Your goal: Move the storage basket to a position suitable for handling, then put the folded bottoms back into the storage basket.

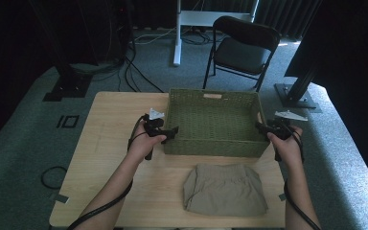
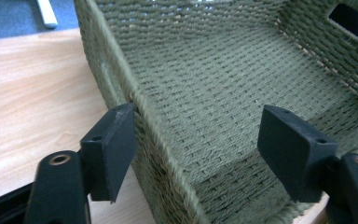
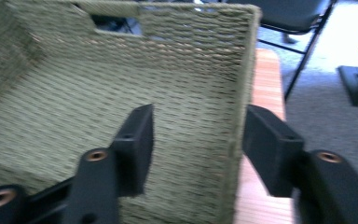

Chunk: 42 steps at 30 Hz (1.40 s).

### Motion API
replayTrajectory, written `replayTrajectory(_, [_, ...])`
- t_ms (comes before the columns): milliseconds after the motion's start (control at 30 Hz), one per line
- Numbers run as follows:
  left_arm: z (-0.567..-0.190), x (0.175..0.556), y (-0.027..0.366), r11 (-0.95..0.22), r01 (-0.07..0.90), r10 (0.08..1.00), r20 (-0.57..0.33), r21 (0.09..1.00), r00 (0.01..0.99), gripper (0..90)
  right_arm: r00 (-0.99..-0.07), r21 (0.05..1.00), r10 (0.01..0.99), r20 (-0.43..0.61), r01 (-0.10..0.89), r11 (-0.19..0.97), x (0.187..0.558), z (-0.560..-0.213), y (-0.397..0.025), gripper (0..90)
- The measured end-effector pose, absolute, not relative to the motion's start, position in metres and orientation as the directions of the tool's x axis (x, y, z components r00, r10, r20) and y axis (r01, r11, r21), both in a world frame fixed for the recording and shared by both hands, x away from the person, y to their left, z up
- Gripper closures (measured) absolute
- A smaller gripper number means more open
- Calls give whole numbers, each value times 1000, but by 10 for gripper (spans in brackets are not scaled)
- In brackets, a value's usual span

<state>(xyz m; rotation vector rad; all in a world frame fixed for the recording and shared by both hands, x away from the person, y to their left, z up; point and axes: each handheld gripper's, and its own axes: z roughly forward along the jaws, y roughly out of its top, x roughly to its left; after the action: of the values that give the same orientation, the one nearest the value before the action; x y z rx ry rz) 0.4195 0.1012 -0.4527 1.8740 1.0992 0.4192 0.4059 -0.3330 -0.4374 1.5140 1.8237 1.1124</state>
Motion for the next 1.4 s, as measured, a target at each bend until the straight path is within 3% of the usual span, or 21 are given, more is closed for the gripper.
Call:
replayTrajectory(100, [-447, 417, 102, -205, 505, 813, -141, 838, 564, 250, -268, 853, 955, 126, 521, 34, 402, -435, -327, 283])
replayTrajectory(300, [-437, 408, 103, -210, 481, 775, -154, 851, 612, 250, -300, 880, 945, 132, 475, 28, 392, -429, -319, 276])
replayTrajectory(333, [-437, 406, 103, -207, 480, 773, -158, 853, 615, 250, -308, 886, 943, 127, 463, 32, 390, -428, -317, 243])
replayTrajectory(367, [-437, 405, 104, -208, 479, 775, -155, 853, 612, 250, -322, 893, 940, 111, 448, 48, 388, -427, -316, 149])
replayTrajectory(633, [-434, 397, 109, -212, 459, 764, -146, 863, 628, 250, -432, 884, 898, 86, 449, 132, 374, -429, -304, 138])
replayTrajectory(1400, [-431, 352, 100, -247, 412, 695, -136, 877, 706, 222, -469, 899, 879, 81, 415, 139, 332, -432, -294, 134])
